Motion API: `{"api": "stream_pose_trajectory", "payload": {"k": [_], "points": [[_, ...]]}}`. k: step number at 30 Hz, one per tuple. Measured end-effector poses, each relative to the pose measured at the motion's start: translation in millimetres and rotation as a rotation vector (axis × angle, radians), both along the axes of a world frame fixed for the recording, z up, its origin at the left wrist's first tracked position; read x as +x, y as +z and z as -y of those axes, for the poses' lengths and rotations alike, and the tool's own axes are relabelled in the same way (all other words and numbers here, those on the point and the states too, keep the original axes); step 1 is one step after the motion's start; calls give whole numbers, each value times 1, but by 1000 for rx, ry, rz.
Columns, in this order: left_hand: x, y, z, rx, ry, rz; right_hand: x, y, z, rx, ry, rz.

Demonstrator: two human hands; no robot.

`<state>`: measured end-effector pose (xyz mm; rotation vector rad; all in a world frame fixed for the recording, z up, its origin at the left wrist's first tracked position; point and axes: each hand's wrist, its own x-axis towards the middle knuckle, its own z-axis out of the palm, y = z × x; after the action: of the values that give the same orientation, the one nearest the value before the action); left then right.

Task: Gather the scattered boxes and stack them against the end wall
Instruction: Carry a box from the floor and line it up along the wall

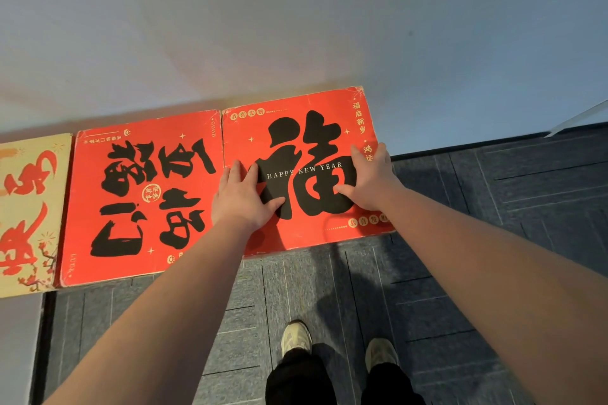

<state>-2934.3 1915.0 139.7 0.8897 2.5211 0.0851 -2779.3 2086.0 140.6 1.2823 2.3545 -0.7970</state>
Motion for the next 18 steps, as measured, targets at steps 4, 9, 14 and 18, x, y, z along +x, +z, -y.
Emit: {"api": "stream_pose_trajectory", "payload": {"k": [4, 9, 14, 18], "points": [[0, 3, 1, -17, -12, -16, 2, 7, 4, 7, 5, 44], [-2, 9, 0, -24, -31, -20, 2, 17, 5, 15, 27, 77], [1, 24, -1, -49, -46, -8, -3, 21, 7, 17, 48, 51], [3, 41, -1, -76, -60, 7, -2, 31, 9, 43, 84, 8]]}}
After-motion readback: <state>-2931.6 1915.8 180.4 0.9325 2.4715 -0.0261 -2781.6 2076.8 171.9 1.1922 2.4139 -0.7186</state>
